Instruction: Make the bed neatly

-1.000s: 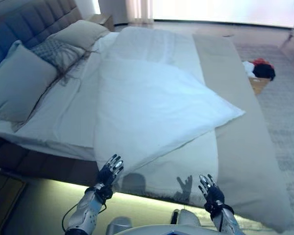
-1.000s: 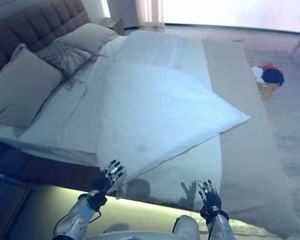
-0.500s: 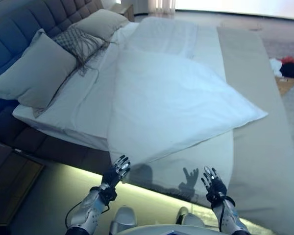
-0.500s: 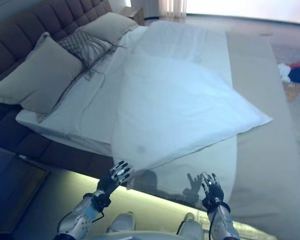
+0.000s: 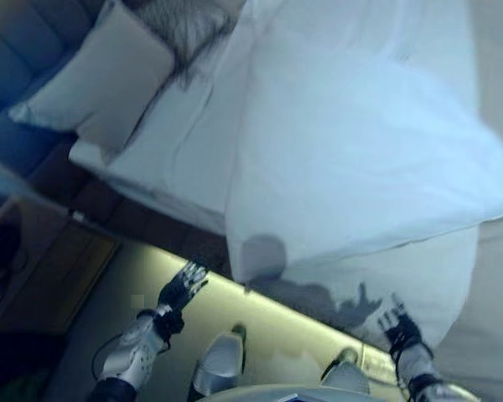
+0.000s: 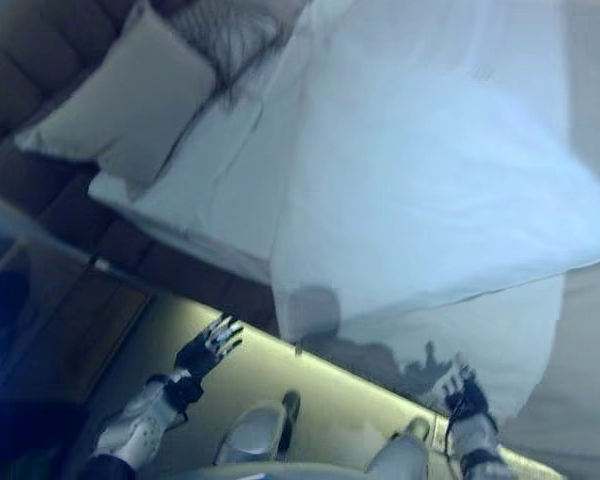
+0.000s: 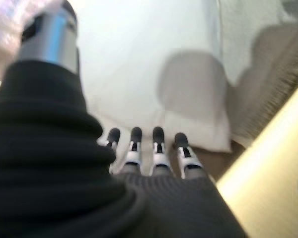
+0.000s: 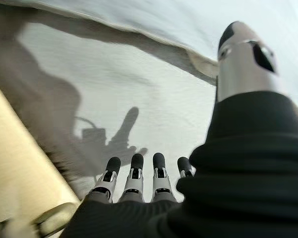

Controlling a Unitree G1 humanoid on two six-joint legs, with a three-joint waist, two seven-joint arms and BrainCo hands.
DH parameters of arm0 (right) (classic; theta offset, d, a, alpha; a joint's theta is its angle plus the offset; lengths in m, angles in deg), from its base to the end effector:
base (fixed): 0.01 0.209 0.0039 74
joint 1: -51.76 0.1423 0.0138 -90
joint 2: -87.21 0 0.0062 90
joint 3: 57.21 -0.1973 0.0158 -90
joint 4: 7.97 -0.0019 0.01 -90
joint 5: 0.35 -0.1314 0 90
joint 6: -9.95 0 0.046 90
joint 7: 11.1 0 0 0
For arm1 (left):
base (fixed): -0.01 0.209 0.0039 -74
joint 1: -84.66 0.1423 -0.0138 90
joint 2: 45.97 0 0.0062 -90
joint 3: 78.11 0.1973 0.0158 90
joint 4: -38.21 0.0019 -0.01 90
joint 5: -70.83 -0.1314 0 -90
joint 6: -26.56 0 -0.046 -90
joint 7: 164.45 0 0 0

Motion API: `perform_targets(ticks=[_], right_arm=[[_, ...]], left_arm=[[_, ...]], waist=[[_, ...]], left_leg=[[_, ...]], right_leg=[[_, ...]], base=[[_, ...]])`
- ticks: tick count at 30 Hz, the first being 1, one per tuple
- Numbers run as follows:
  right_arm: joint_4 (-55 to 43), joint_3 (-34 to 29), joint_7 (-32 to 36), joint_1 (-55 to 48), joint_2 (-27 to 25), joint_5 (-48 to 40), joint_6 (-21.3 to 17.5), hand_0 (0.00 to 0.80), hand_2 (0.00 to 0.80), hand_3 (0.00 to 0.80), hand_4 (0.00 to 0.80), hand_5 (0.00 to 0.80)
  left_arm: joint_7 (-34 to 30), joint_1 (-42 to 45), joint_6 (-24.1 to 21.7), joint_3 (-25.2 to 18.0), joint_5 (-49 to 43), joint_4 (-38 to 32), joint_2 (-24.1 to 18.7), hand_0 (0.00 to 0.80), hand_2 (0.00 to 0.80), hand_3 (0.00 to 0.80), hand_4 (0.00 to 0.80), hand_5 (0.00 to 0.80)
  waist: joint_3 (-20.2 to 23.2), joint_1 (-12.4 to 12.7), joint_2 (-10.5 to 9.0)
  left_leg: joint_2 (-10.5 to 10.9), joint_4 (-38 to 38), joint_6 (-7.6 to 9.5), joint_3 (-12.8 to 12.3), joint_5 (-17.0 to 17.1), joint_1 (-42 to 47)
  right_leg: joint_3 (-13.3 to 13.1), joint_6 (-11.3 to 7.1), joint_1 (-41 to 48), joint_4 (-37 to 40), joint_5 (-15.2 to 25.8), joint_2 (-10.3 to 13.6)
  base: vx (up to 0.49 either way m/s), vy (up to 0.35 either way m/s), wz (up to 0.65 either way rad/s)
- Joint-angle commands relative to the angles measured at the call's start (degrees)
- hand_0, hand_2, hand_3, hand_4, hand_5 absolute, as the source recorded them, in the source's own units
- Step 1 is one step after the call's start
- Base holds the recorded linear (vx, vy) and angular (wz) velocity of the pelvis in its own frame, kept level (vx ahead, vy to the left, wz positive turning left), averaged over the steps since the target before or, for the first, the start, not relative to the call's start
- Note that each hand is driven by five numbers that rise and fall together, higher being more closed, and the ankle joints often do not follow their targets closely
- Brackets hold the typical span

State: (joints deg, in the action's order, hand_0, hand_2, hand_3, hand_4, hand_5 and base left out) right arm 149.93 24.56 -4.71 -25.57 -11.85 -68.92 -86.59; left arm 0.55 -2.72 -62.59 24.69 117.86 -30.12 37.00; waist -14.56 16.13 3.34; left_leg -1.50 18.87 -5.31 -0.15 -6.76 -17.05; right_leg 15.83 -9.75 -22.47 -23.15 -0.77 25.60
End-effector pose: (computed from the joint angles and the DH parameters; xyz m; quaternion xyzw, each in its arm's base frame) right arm 0.1565 -0.3094 -0.0611 0.3681 0.2001 -0.3598 0.8337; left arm 0.1633 0.2202 -0.0355 -0.2137 0.2167 -0.0983 0.9475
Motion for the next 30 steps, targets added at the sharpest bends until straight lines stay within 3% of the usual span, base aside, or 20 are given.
perform_targets(ticks=[1,8,19,30], right_arm=[[-0.3,-2.0,4.4,3.5,-1.9,-4.0,2.0,0.0,0.0,0.0,0.0,0.0],[2.2,-3.5,9.9,6.7,-5.9,-9.5,6.9,0.0,0.0,0.0,0.0,0.0],[2.4,-6.0,11.8,7.8,-7.6,-10.2,10.3,0.0,0.0,0.0,0.0,0.0],[4.1,-6.6,10.8,14.5,-14.9,-12.6,12.1,0.0,0.0,0.0,0.0,0.0]], left_arm=[[-0.2,-0.5,-1.9,0.2,3.6,-5.6,-1.7,0.0,0.0,0.0,0.0,0.0],[0.0,0.0,-3.2,2.8,4.6,-8.1,-2.0,0.0,0.0,0.0,0.0,0.0],[0.0,1.0,-2.9,3.6,3.9,-6.6,-2.3,0.0,0.0,0.0,0.0,0.0],[1.9,-2.8,-5.7,6.9,6.3,-4.7,-1.3,0.0,0.0,0.0,0.0,0.0]], waist=[[-2.6,2.7,0.23],[-3.8,3.3,1.4],[-2.2,4.3,0.84],[-4.0,3.8,3.48]], left_leg=[[-5.6,1.4,-0.88,2.3,2.4,-5.4],[-5.3,4.9,-1.24,1.5,1.6,-9.2],[-4.7,4.7,-1.17,1.6,1.9,-7.5],[-4.0,4.5,-2.21,2.6,3.9,-12.6]], right_leg=[[-2.5,-4.14,-1.6,0.0,5.8,4.8],[-3.3,-4.02,-6.1,-4.0,5.3,5.8],[-3.3,-4.39,-5.3,-5.4,5.4,5.6],[-4.7,-4.84,-11.6,-6.1,6.1,4.9]], base=[[-0.02,0.07,0.12],[0.009,0.059,0.14],[0.079,0.003,0.06],[-0.034,0.041,0.06]])
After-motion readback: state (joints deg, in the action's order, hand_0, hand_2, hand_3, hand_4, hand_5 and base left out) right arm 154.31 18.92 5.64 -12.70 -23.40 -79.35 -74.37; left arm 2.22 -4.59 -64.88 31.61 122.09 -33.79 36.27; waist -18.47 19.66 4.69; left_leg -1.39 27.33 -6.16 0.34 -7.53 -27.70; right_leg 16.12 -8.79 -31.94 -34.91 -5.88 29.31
